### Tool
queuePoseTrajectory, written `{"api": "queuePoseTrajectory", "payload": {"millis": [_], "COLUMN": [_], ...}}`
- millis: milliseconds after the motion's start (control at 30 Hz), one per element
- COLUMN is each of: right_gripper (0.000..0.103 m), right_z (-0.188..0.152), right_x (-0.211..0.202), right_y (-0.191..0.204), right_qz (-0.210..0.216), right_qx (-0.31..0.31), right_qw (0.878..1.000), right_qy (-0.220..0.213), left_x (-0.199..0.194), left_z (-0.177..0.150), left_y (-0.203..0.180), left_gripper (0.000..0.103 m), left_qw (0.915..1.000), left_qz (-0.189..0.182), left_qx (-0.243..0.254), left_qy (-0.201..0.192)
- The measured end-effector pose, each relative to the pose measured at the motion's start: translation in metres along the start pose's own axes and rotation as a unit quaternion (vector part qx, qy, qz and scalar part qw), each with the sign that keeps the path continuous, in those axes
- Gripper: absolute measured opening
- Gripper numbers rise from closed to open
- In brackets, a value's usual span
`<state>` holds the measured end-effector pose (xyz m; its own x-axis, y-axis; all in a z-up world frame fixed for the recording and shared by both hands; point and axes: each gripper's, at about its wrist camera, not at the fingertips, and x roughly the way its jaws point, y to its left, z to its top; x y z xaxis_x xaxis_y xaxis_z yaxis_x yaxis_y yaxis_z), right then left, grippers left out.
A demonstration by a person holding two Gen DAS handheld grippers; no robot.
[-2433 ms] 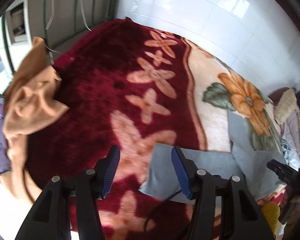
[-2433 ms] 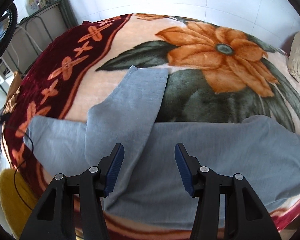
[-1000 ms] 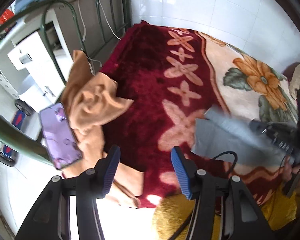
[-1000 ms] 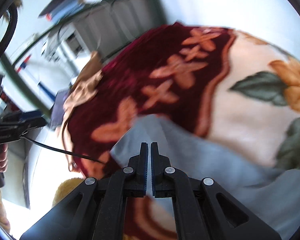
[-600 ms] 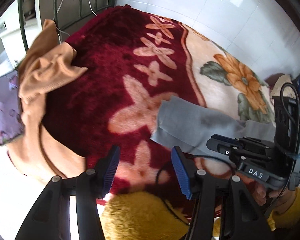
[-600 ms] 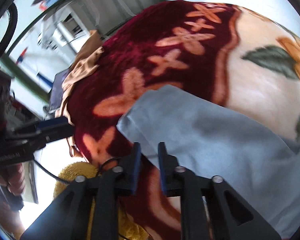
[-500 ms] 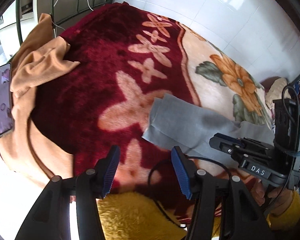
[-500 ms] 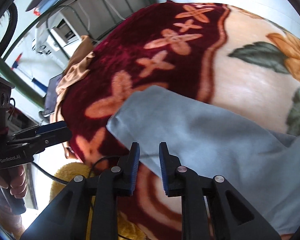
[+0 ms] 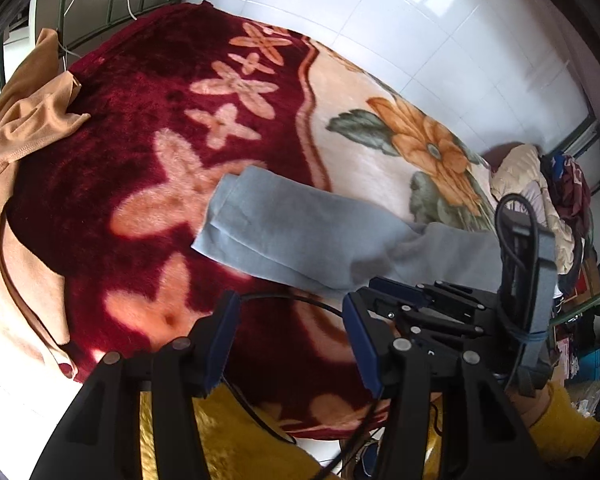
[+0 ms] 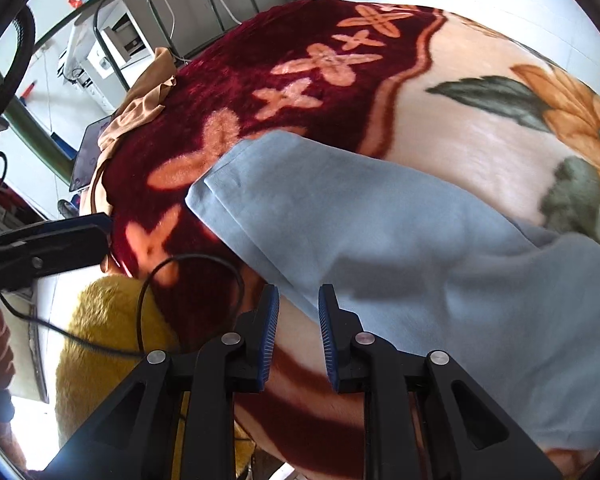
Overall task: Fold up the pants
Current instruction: 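Open the right gripper and move both grippers over the folded pants, then grasp the folded leg edge with the left gripper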
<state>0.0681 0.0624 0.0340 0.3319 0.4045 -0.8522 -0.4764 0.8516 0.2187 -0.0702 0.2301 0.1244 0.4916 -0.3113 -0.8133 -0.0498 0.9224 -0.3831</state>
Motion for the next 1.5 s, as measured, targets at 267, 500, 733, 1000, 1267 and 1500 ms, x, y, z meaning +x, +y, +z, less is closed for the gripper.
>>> {"api": "queuePoseTrajectory", "payload": {"millis": [267,500,733,1000,1267,1500], "right_gripper": [0.033,0.035,0.035,0.035,0.036,0.036], "right_z": [-0.04,-0.075,-0.094,-0.095,-0.098,-0.098], "right_x": [-0.037,-0.057,-0.061,-0.052,-0.052,-0.054], "right_y": [-0.04,-0.088,-0.115,-0.13,-0.136,-0.145], "right_qz": [-0.041,-0.084,-0.107,-0.122,-0.119,-0.11], "right_qx": [0.029,0.073,0.089,0.102,0.099,0.11], "right_qw": [0.998,0.993,0.989,0.986,0.986,0.985], "right_qy": [-0.021,-0.037,-0.039,-0.05,-0.063,-0.074], "left_x": [-0.043,-0.026,0.013,0.055,0.095,0.112], "left_z": [-0.009,-0.015,-0.007,0.019,0.039,0.043], "left_y": [-0.032,-0.041,-0.034,-0.007,0.014,0.02], "left_gripper": [0.056,0.056,0.056,0.036,0.036,0.036], "left_qw": [0.9986,0.9965,0.9953,0.994,0.9796,0.9691], "left_qz": [0.026,0.079,0.095,0.074,0.137,0.182], "left_qx": [0.014,-0.003,-0.016,-0.08,-0.147,-0.164], "left_qy": [-0.043,-0.027,-0.011,0.005,0.015,0.028]}}
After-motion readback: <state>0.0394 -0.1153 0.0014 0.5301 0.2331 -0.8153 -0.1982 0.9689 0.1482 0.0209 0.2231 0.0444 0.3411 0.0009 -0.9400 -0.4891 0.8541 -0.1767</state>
